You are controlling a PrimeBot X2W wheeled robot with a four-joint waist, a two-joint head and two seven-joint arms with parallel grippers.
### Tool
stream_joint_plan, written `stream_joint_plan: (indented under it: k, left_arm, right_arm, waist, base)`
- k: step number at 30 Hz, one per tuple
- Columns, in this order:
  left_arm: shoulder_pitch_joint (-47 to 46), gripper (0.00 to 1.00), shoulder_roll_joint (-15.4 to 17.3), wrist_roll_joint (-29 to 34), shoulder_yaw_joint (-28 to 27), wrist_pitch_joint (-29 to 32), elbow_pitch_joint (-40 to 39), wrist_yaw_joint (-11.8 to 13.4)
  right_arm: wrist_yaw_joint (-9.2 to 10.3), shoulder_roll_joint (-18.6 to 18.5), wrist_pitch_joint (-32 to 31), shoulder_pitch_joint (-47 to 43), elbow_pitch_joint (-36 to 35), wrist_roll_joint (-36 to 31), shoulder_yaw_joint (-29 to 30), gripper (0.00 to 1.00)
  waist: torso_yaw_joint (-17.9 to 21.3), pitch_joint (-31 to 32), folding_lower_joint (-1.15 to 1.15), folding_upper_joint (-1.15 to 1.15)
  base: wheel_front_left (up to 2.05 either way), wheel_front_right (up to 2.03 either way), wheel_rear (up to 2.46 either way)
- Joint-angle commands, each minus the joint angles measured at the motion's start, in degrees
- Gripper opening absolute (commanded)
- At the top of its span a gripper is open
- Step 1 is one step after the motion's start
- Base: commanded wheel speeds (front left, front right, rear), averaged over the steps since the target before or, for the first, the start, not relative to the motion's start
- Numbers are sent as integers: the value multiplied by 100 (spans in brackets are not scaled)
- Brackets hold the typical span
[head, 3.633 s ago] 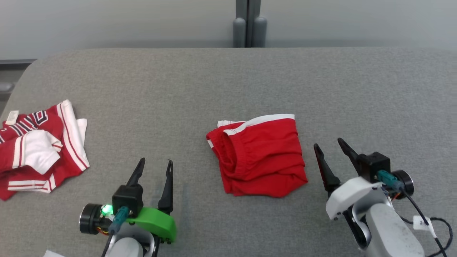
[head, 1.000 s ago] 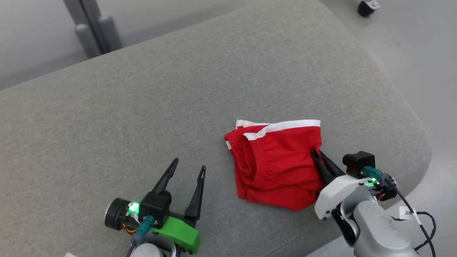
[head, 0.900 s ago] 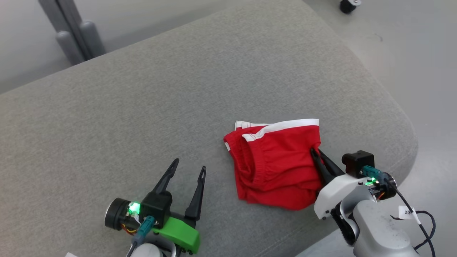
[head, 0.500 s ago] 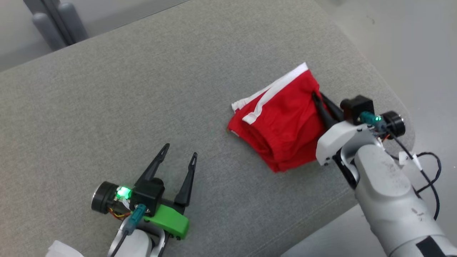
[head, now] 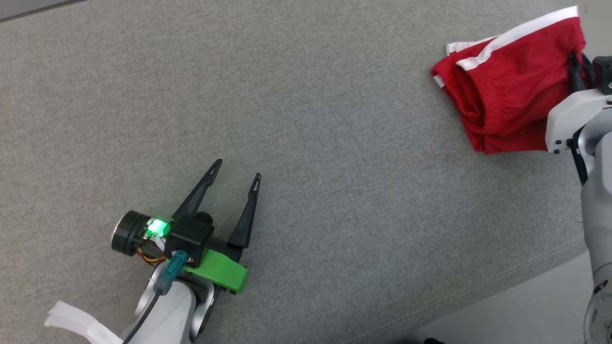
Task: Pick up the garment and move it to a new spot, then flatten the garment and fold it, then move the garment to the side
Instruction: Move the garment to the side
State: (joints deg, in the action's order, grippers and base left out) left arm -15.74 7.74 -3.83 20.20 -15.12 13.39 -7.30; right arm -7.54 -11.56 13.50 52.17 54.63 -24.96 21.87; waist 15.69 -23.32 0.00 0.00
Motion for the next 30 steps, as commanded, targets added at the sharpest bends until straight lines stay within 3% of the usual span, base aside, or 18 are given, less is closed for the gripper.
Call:
stream_joint_plan:
  k: [1,2,3,4,9,12,16,22,30]
  left_arm:
    - [-107,100,45,-41,-33,-3,-13,-26]
    - [-120,100,52,-55,-43,-3,-15,-26]
    - [-128,100,55,-62,-57,-3,-14,-26]
    - [-135,100,56,-70,-69,-3,-10,-26]
    - [-132,100,18,-84,-141,-3,60,-26]
    - [-100,100,-29,-60,-187,-3,88,-26]
    - [-53,100,-69,-84,-374,-3,134,-23]
    - [58,100,-150,-92,-746,-3,234,56]
    - [196,100,-290,-155,-1211,-2,427,177]
  right_arm:
    - [10,-45,-21,53,-45,-177,212,0]
    - [10,-57,-21,74,-93,-308,436,9]
    - [10,-53,-13,91,-127,-431,576,38]
    - [10,-35,0,105,-167,-559,740,100]
    - [10,123,125,199,-447,-875,1445,100]
    - [9,305,169,360,-619,-815,1504,100]
    - [10,626,170,343,-1406,-143,849,100]
    - [9,833,167,-154,-2510,1132,-708,100]
    - [9,849,167,-1124,-2817,2611,-2143,100]
  waist:
    - [-241,-244,0,0]
    - [-249,-255,0,0]
    - [-255,-263,0,0]
    - [-259,-268,0,0]
    - [-273,-182,0,0]
    - [-304,-33,0,0]
    - [-366,191,0,0]
    - [-502,607,0,0]
    - [-820,1067,0,0]
  base:
    - [0,0,0]
    - [0,0,0]
    - [0,0,0]
    - [0,0,0]
    - [0,0,0]
    - [0,0,0]
    - [0,0,0]
    - [0,0,0]
    - [0,0,0]
